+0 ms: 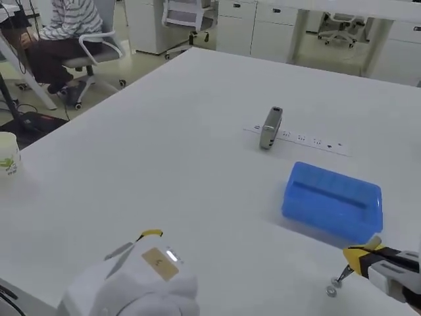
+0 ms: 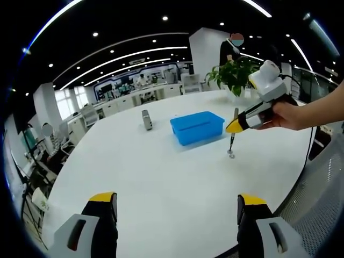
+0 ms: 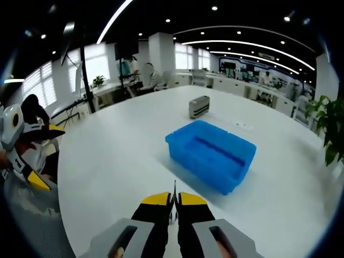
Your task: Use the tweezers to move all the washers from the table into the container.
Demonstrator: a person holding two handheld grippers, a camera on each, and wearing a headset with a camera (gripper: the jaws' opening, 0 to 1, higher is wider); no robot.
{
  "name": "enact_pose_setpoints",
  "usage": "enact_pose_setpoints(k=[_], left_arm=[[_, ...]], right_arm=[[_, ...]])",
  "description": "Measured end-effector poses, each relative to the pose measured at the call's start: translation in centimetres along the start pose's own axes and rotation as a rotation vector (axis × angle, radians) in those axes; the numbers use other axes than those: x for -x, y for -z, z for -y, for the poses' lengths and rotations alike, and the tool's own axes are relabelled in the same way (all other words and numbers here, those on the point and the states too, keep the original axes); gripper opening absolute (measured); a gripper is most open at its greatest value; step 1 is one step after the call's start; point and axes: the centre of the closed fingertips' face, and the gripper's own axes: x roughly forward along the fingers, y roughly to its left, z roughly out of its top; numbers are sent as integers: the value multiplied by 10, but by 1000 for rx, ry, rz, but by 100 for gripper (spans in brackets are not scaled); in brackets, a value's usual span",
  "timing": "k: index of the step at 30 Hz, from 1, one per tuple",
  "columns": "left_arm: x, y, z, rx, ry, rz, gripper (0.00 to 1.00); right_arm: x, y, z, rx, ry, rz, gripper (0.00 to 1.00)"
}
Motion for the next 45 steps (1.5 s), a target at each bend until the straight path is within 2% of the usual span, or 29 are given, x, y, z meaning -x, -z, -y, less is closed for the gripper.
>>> enact_pose_setpoints(k=[9, 16, 23, 27, 37, 45], left_arm=[[1, -2, 0, -4, -1, 9, 95], [1, -2, 2, 3, 6, 14, 99], [0, -1, 4, -11, 14, 4, 99], [0, -1, 5, -17, 12, 1, 99], [-1, 0, 4, -22, 12, -7, 99], [-2, 2, 6, -30, 21, -17, 98]], right_arm=[[10, -16, 5, -67, -9, 41, 0], [16, -38, 5, -31, -25, 70, 1], [15, -49, 5, -10, -17, 86, 1], [13, -63, 9, 1, -1, 115, 1], [5, -82, 14, -7, 19, 155, 1], [1, -96, 25, -22, 49, 191, 1]])
